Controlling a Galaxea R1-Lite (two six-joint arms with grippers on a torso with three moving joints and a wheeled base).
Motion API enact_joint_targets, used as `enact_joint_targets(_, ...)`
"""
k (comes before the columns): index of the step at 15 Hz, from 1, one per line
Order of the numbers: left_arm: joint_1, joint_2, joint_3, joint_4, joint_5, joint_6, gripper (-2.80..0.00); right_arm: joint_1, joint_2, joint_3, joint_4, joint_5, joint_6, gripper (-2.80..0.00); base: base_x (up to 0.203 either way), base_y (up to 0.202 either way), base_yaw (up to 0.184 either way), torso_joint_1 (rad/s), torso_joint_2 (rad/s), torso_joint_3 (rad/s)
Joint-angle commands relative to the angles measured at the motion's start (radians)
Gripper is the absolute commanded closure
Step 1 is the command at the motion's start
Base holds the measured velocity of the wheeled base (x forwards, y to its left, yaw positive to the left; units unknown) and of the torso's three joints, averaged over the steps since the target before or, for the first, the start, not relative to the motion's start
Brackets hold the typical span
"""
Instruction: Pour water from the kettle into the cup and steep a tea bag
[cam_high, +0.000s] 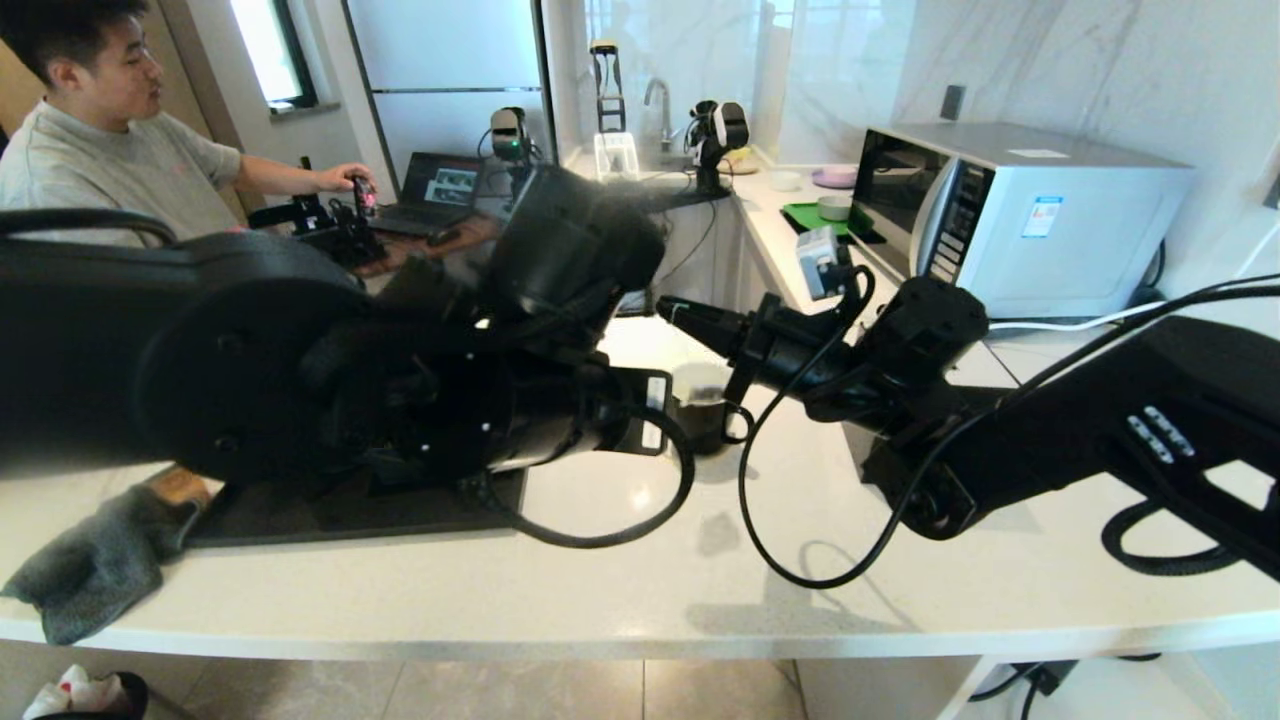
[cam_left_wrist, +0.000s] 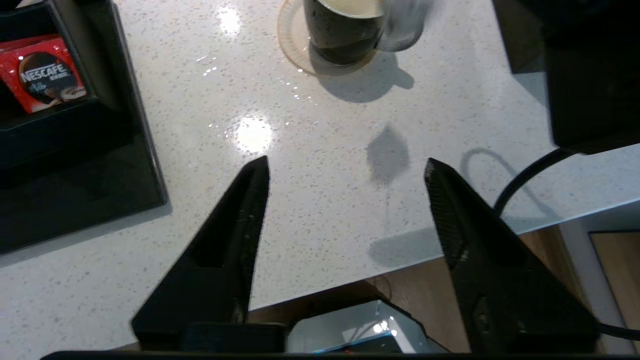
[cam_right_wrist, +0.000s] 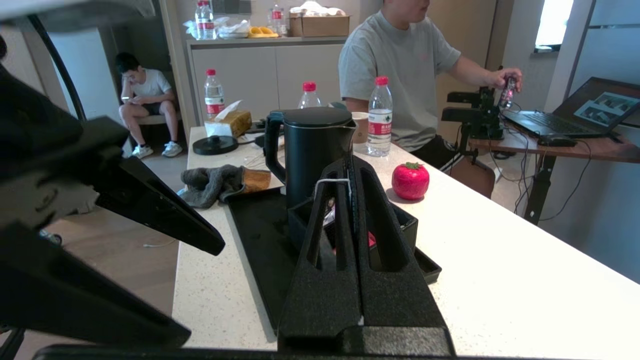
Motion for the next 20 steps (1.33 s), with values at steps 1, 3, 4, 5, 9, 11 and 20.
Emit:
enact_joint_targets(1, 0.001, -0.014, 0.031, 0.002, 0.017, -0.003, -2.8, -0.01, -0.011, 0.001, -0.008, 0.004, 0.001, 0.0, 0.0, 0.0, 0.0, 0.0, 0.0, 0.0)
enact_joint_targets(3, 0.0, -0.035, 0.065, 0.002, 0.036, -0.003, -2.8, -0.021, -0.02, 0.001, -0.007, 0.004, 0.001, 0.0, 0.0, 0.0, 0.0, 0.0, 0.0, 0.0)
enact_joint_targets(4, -0.001, -0.051, 0.084, 0.002, 0.038, -0.003, 0.0, -0.023, -0.027, 0.002, -0.006, 0.004, 0.001, 0.0, 0.0, 0.0, 0.0, 0.0, 0.0, 0.0)
enact_joint_targets(5, 0.0, -0.068, 0.101, 0.002, 0.04, -0.003, 0.0, -0.023, -0.033, 0.001, -0.006, 0.004, 0.001, 0.0, 0.0, 0.0, 0.0, 0.0, 0.0, 0.0)
enact_joint_targets(9, 0.001, -0.142, 0.167, 0.002, 0.075, -0.002, 0.0, -0.023, -0.068, 0.01, 0.008, 0.002, 0.001, 0.0, 0.0, 0.0, 0.0, 0.0, 0.0, 0.0)
enact_joint_targets(11, 0.001, -0.194, 0.215, 0.002, 0.098, -0.002, 0.0, -0.023, -0.088, 0.013, 0.019, 0.0, 0.0, 0.0, 0.0, 0.0, 0.0, 0.0, 0.0, 0.0)
enact_joint_targets(20, 0.03, -0.422, 0.451, -0.074, 0.239, -0.125, 0.0, -0.06, -0.185, 0.088, 0.041, -0.003, -0.006, 0.0, 0.0, 0.0, 0.0, 0.0, 0.0, 0.0)
